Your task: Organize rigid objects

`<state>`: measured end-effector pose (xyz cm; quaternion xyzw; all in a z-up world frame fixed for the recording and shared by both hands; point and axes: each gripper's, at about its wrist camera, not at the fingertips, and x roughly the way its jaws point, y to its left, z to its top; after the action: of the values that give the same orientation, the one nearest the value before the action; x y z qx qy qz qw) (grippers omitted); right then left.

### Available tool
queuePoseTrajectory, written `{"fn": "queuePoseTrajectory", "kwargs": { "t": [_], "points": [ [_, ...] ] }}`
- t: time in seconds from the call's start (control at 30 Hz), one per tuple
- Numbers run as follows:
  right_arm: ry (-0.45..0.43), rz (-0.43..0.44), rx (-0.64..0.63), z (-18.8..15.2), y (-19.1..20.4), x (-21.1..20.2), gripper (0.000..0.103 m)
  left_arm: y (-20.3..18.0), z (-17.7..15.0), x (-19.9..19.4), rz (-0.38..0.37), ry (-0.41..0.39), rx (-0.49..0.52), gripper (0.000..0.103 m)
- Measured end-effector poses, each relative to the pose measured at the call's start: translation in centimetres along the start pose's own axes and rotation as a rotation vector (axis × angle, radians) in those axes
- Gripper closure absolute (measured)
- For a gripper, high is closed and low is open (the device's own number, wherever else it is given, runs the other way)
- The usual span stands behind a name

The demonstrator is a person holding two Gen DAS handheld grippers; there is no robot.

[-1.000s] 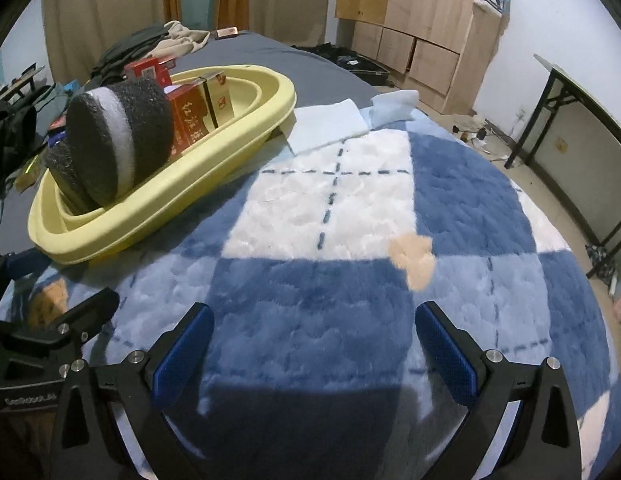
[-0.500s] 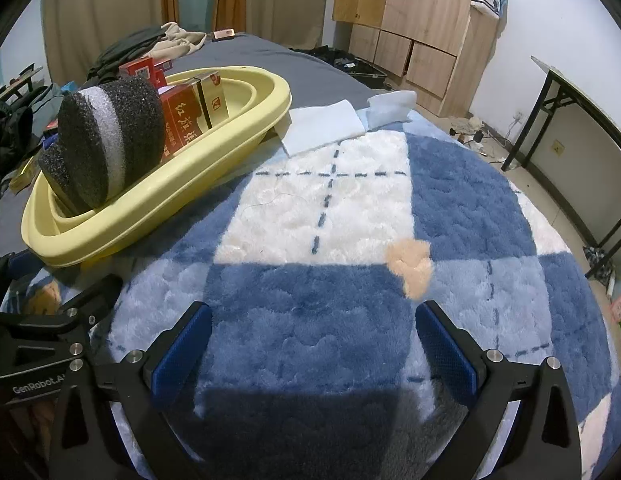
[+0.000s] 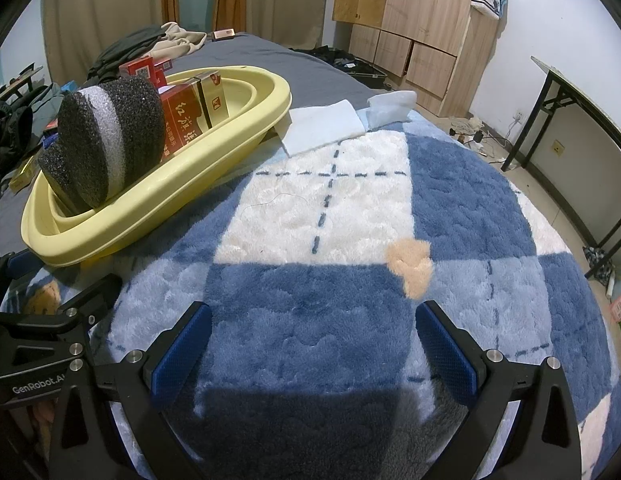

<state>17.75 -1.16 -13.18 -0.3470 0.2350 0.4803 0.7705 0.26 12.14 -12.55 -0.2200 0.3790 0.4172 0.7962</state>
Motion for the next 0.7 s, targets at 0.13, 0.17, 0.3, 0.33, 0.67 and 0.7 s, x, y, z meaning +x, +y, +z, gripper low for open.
{"fn": "queuePoseTrajectory", "kwargs": {
  "t": [0.13,0.17,0.3,0.33,0.67,0.7],
  "points": [
    [-0.001,0.001,0.001,0.00,0.00,-0.02,0.000,-0.09,0.09,-0.05,0.006,0.001,0.003,0.000],
    [-0.001,0.001,0.000,0.00,0.00,-0.02,0.000,-0.06,0.11,-0.06,0.001,0.003,0.000,0.000],
    [-0.001,-0.001,0.000,-0.02,0.02,-0.03,0.000,-0.07,0.11,-0.16,-0.002,0.003,-0.003,0.000],
    [-0.001,-0.001,0.000,-0.03,-0.01,-0.03,0.000,-0.04,0.13,-0.14,-0.002,0.003,-0.003,0.000],
    [-0.001,0.000,0.000,-0.05,-0.02,0.01,0.000,0.00,0.14,-0.10,-0.002,0.003,-0.004,0.000],
    [-0.001,0.000,0.000,-0.05,0.00,0.01,0.000,-0.01,0.14,-0.10,-0.002,0.003,-0.003,0.000]
  ]
}}
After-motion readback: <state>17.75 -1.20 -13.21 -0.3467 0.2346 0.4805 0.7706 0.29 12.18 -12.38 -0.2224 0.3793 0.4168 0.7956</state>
